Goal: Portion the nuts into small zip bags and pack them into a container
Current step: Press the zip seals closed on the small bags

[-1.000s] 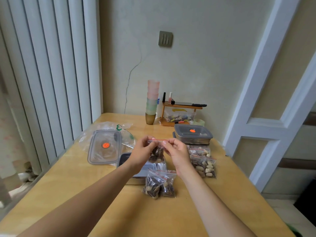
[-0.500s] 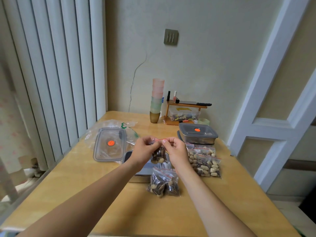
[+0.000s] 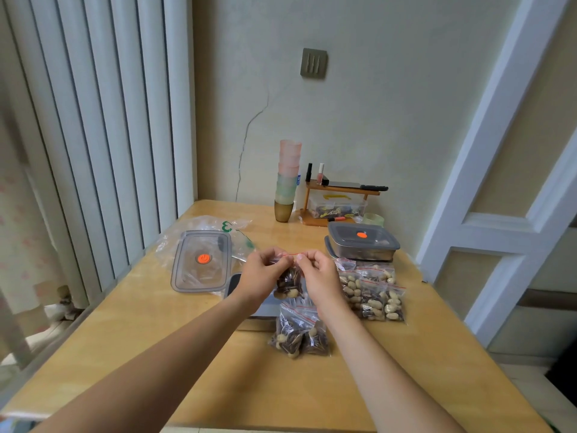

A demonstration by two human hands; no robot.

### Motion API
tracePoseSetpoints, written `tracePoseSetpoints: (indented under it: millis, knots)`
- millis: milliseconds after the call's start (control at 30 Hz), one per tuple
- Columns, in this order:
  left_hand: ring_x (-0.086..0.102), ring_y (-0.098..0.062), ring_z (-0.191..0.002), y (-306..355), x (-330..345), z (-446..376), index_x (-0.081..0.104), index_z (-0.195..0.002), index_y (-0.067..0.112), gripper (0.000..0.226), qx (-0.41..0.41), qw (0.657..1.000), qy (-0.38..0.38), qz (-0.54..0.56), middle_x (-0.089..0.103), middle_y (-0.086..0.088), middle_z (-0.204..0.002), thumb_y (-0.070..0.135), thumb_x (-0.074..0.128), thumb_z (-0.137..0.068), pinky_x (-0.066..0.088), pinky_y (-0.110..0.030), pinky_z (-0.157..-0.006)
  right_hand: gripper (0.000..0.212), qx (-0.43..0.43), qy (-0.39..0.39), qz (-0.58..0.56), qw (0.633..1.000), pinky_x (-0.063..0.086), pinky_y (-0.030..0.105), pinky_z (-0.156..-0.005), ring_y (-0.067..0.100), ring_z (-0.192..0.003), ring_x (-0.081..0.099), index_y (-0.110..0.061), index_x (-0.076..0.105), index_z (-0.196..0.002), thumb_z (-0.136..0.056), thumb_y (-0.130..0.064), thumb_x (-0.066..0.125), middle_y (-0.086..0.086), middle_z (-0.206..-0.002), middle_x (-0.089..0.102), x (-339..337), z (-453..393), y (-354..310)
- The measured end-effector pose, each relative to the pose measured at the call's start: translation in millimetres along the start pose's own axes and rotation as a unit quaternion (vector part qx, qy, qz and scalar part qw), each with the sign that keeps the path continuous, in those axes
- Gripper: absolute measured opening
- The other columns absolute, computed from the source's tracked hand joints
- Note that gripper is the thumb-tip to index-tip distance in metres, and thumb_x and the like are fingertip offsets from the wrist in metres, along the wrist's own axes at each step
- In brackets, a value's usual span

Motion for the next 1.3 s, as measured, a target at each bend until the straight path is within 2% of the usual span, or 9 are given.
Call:
tracePoseSetpoints:
  millis: [167,300,533,700,867,967,1067,1167,1300]
  knots:
    - [0.059,-0.011,-0.062,-4.4,1.1,-0.2,0.069,-0.084,0.006,0.011,0.006,0.999,0.031,-0.017,0.067,-0.002,-0.071,0.012,0.068,-0.092,0.048,-0.026,-0.059,0.013,-0.113,0.044,0.135,0.983,0.046,0.021,-0.063,0.007,-0.07,0.057,-0.018,0.062,-0.085,-0.099,-0.018,0.063,-0.005,-0.077,0.065,3.1,5.7,-10.0]
    - [0.062,-0.014,-0.066,-6.4,0.1,-0.9,0.071,-0.084,0.007,0.012,0.009,0.999,0.05,-0.015,0.07,-0.007,-0.074,0.016,0.071,-0.091,0.05,-0.031,-0.061,0.013,-0.154,0.081,0.165,0.971,0.049,0.031,-0.066,0.014,-0.074,0.06,-0.02,0.061,-0.083,-0.096,-0.017,0.065,-0.006,-0.076,0.065,5.3,8.0,-10.8]
    - [0.066,-0.013,-0.072,-3.0,-9.4,0.3,0.074,-0.087,0.007,0.007,0.028,0.999,0.018,0.02,0.072,-0.005,-0.077,0.012,0.074,-0.091,0.054,-0.024,-0.068,0.009,-0.06,-0.018,0.01,0.998,0.057,0.04,-0.085,0.018,-0.09,0.071,-0.022,0.068,-0.089,-0.098,-0.024,0.067,-0.002,-0.088,0.074,-0.4,3.7,-2.4]
    - [0.065,-0.01,-0.077,-10.5,-15.7,0.0,0.067,-0.092,-0.006,0.017,-0.004,0.999,0.013,0.04,0.07,-0.004,-0.081,0.011,0.068,-0.095,0.055,-0.02,-0.072,0.013,-0.056,0.018,0.001,0.998,0.055,0.04,-0.082,0.017,-0.082,0.067,-0.02,0.065,-0.085,-0.098,-0.021,0.063,-0.002,-0.081,0.071,-6.3,1.6,-5.1]
    - [0.06,-0.008,-0.07,-7.1,-19.8,2.6,0.066,-0.079,0.011,0.016,0.006,0.999,0.016,0.038,0.065,-0.001,-0.075,0.009,0.068,-0.095,0.055,-0.021,-0.071,0.021,-0.015,-0.054,-0.045,0.997,0.052,0.042,-0.088,0.018,-0.088,0.065,-0.021,0.063,-0.097,-0.085,-0.039,0.065,-0.001,-0.092,0.069,-2.1,3.9,-6.5]
    - [0.057,-0.008,-0.065,-4.9,-20.3,4.5,0.067,-0.081,0.011,0.015,0.016,0.999,-0.002,0.028,0.062,-0.002,-0.072,0.009,0.068,-0.095,0.051,-0.024,-0.068,0.029,-0.024,-0.096,-0.023,0.995,0.055,0.038,-0.098,0.015,-0.105,0.069,-0.025,0.067,-0.103,-0.082,-0.043,0.074,-0.002,-0.107,0.073,1.6,3.1,-9.1]
    - [0.056,-0.006,-0.06,-5.4,-19.8,5.3,0.068,-0.088,0.003,0.01,0.017,0.999,0.001,0.037,0.061,0.005,-0.063,0.009,0.066,-0.096,0.049,-0.021,-0.062,0.003,-0.054,-0.084,0.034,0.994,0.056,0.039,-0.096,0.01,-0.1,0.069,-0.024,0.071,-0.092,-0.091,-0.026,0.074,-0.01,-0.094,0.075,3.3,0.7,-11.4]
    - [0.059,-0.001,-0.061,-7.9,-21.4,4.9,0.067,-0.098,-0.007,0.015,0.025,0.999,0.005,0.038,0.064,0.009,-0.065,0.008,0.064,-0.097,0.05,-0.017,-0.063,0.005,-0.053,-0.074,0.044,0.995,0.057,0.038,-0.093,0.008,-0.096,0.069,-0.023,0.071,-0.088,-0.092,-0.022,0.073,-0.01,-0.09,0.075,3.7,-0.5,-11.5]
    - [0.059,-0.008,-0.065,-5.7,-24.9,6.6,0.067,-0.095,-0.005,0.014,0.032,0.999,0.007,0.026,0.065,0.002,-0.071,0.009,0.066,-0.096,0.051,-0.024,-0.066,0.007,-0.049,-0.085,0.045,0.994,0.055,0.034,-0.087,0.006,-0.087,0.067,-0.019,0.071,-0.088,-0.092,-0.024,0.074,-0.007,-0.087,0.074,7.0,-0.5,-12.3]
Point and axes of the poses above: each hand's wrist, its own z-axis away from the middle knuckle, its own x-axis out of the palm, y = z × x, the point moved 2 cm from there along -z, towards the middle knuckle
